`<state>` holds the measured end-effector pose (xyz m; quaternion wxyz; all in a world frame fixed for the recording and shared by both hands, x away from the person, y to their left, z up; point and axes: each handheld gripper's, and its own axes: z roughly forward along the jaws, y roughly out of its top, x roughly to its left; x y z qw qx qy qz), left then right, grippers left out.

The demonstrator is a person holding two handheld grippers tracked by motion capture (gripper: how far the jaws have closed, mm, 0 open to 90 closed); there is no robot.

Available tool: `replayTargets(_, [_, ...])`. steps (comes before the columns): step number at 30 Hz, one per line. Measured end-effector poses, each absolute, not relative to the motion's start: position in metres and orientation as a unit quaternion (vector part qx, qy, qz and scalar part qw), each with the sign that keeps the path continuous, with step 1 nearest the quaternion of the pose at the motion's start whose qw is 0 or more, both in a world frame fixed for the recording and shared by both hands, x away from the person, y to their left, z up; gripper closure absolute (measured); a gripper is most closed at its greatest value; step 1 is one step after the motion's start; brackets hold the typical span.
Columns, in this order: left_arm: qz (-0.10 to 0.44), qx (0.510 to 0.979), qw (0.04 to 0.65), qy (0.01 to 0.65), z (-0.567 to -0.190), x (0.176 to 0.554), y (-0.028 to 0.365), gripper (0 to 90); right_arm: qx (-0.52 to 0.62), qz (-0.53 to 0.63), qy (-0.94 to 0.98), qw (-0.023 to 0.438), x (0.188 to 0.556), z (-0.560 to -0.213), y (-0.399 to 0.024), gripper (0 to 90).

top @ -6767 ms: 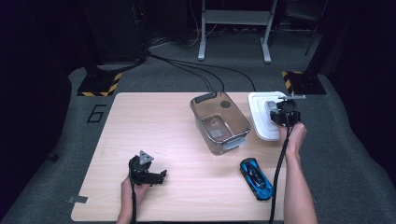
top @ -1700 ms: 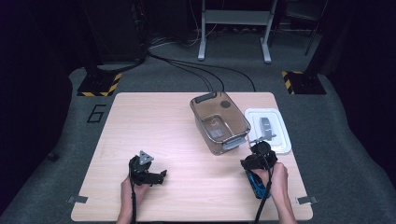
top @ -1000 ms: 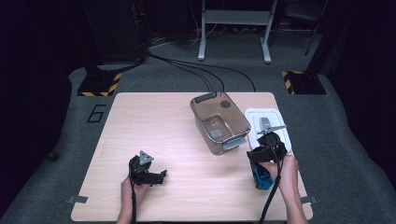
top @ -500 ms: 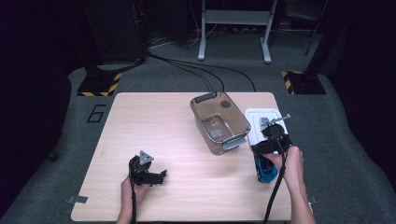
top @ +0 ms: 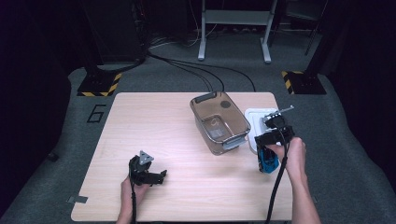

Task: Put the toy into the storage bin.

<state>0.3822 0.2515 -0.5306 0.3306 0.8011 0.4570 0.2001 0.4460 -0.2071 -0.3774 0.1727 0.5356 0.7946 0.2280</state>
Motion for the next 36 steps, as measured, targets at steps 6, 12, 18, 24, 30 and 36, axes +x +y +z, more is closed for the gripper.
replayTargets(6, [0.2, 0.801, 0.331, 0.457, -0.531, 0.382, 0.252, 1.2, 0.538, 0.23, 0.79, 0.186, 0.457, -0.373, -0.209, 24.3])
replayTargets(12, [0.2, 0.801, 0.331, 0.457, -0.531, 0.382, 0.252, 1.2, 0.541, 0.227, 0.788, 0.188, 0.47, -0.371, -0.208, 24.3])
replayTargets(18, [0.2, 0.801, 0.33, 0.457, -0.531, 0.382, 0.252, 1.2, 0.544, 0.225, 0.785, 0.193, 0.48, -0.369, -0.21, 24.3])
replayTargets(24, [0.2, 0.801, 0.331, 0.457, -0.531, 0.382, 0.252, 1.2, 0.55, 0.225, 0.781, 0.194, 0.49, -0.366, -0.212, 24.4])
replayTargets(30, [0.2, 0.801, 0.331, 0.457, -0.531, 0.382, 0.252, 1.2, 0.554, 0.223, 0.778, 0.198, 0.5, -0.363, -0.213, 24.3])
replayTargets(36, [0.2, 0.801, 0.331, 0.457, -0.531, 0.382, 0.252, 1.2, 0.557, 0.223, 0.772, 0.209, 0.508, -0.36, -0.212, 24.4])
